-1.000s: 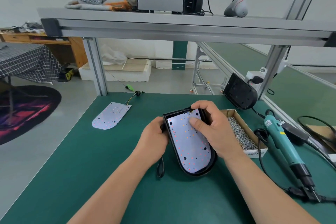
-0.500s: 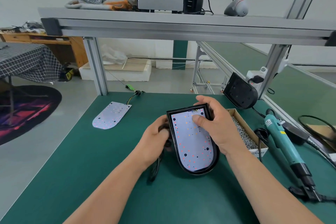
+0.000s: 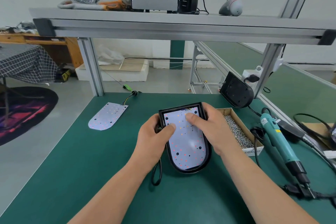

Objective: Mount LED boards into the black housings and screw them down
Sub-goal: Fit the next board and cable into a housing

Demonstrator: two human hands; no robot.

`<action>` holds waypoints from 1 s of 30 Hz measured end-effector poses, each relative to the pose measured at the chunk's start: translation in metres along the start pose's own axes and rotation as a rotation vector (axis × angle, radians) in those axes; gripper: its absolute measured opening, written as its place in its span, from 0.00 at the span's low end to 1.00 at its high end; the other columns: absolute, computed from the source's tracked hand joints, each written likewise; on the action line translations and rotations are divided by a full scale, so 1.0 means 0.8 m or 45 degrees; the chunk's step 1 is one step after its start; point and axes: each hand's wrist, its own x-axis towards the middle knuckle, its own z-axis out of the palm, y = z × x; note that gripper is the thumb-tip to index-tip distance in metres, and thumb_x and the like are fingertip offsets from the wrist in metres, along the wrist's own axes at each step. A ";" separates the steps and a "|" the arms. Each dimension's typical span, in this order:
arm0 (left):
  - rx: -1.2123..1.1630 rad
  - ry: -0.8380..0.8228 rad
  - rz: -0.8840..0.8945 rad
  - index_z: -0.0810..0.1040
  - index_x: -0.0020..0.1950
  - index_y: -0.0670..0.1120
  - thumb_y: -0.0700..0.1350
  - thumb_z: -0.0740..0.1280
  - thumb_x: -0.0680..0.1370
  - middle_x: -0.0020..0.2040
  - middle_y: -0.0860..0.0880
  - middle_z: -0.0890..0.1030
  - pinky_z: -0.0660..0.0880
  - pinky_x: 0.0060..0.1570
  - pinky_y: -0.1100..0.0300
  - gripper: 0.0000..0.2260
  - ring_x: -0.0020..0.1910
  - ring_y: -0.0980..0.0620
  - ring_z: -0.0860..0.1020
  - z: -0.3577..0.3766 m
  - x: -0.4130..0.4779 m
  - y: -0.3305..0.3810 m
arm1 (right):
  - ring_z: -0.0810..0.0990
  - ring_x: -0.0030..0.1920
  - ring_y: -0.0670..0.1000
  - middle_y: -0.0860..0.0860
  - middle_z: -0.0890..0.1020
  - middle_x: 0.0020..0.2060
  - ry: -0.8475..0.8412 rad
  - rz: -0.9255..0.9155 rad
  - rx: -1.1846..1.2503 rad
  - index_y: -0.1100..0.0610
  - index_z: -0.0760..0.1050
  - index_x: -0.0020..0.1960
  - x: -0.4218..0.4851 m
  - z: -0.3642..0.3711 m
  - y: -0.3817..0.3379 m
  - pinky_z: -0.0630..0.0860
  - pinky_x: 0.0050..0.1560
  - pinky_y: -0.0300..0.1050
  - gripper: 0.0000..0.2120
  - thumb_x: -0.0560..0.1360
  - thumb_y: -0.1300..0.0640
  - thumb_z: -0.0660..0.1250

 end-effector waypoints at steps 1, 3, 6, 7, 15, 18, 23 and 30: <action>-0.009 -0.010 -0.006 0.85 0.55 0.57 0.50 0.71 0.76 0.52 0.48 0.88 0.81 0.58 0.43 0.09 0.54 0.40 0.84 0.000 0.000 0.001 | 0.86 0.53 0.60 0.53 0.87 0.50 0.002 0.018 0.071 0.51 0.82 0.53 0.000 0.001 0.002 0.80 0.60 0.67 0.10 0.74 0.49 0.75; 0.008 -0.025 -0.025 0.85 0.55 0.57 0.50 0.71 0.77 0.53 0.45 0.87 0.81 0.58 0.44 0.08 0.51 0.41 0.84 -0.003 0.001 0.001 | 0.85 0.56 0.63 0.56 0.87 0.52 -0.005 0.075 0.193 0.53 0.83 0.54 -0.001 0.006 0.007 0.80 0.61 0.67 0.11 0.74 0.52 0.75; 0.049 -0.074 -0.054 0.85 0.56 0.54 0.46 0.70 0.82 0.52 0.48 0.87 0.81 0.54 0.54 0.06 0.49 0.51 0.83 -0.010 0.004 -0.004 | 0.87 0.54 0.60 0.56 0.88 0.52 -0.008 0.122 0.278 0.54 0.83 0.55 -0.004 0.014 0.014 0.83 0.55 0.59 0.10 0.74 0.54 0.75; 0.054 -0.092 -0.072 0.85 0.56 0.52 0.45 0.69 0.83 0.53 0.48 0.87 0.81 0.54 0.54 0.06 0.49 0.52 0.83 -0.012 0.005 -0.005 | 0.88 0.53 0.58 0.55 0.88 0.52 -0.019 0.133 0.285 0.53 0.83 0.55 -0.005 0.015 0.014 0.83 0.53 0.56 0.10 0.75 0.54 0.74; -0.057 -0.055 -0.095 0.86 0.56 0.50 0.41 0.70 0.82 0.51 0.49 0.89 0.80 0.45 0.62 0.07 0.49 0.50 0.87 -0.008 0.007 -0.006 | 0.88 0.52 0.58 0.56 0.89 0.52 -0.061 0.191 0.322 0.53 0.85 0.54 -0.009 0.013 0.010 0.85 0.53 0.54 0.04 0.79 0.55 0.74; -0.005 -0.052 -0.090 0.85 0.56 0.50 0.41 0.69 0.82 0.50 0.51 0.89 0.80 0.44 0.64 0.07 0.48 0.53 0.86 -0.008 0.007 -0.007 | 0.89 0.50 0.58 0.56 0.89 0.51 -0.040 0.210 0.328 0.54 0.85 0.52 -0.008 0.013 0.009 0.86 0.47 0.51 0.03 0.80 0.60 0.73; 0.027 -0.045 -0.092 0.85 0.55 0.50 0.42 0.70 0.82 0.48 0.54 0.88 0.78 0.42 0.66 0.06 0.46 0.55 0.86 -0.009 0.009 -0.009 | 0.89 0.50 0.58 0.56 0.89 0.51 -0.048 0.282 0.359 0.57 0.84 0.55 -0.008 0.013 0.012 0.84 0.46 0.50 0.05 0.80 0.61 0.73; 0.143 -0.080 -0.001 0.83 0.47 0.56 0.55 0.66 0.85 0.42 0.58 0.83 0.76 0.42 0.64 0.10 0.41 0.55 0.79 -0.019 0.015 -0.022 | 0.88 0.54 0.59 0.57 0.88 0.54 -0.139 0.352 0.296 0.61 0.80 0.62 -0.009 0.004 0.015 0.84 0.56 0.55 0.13 0.78 0.69 0.71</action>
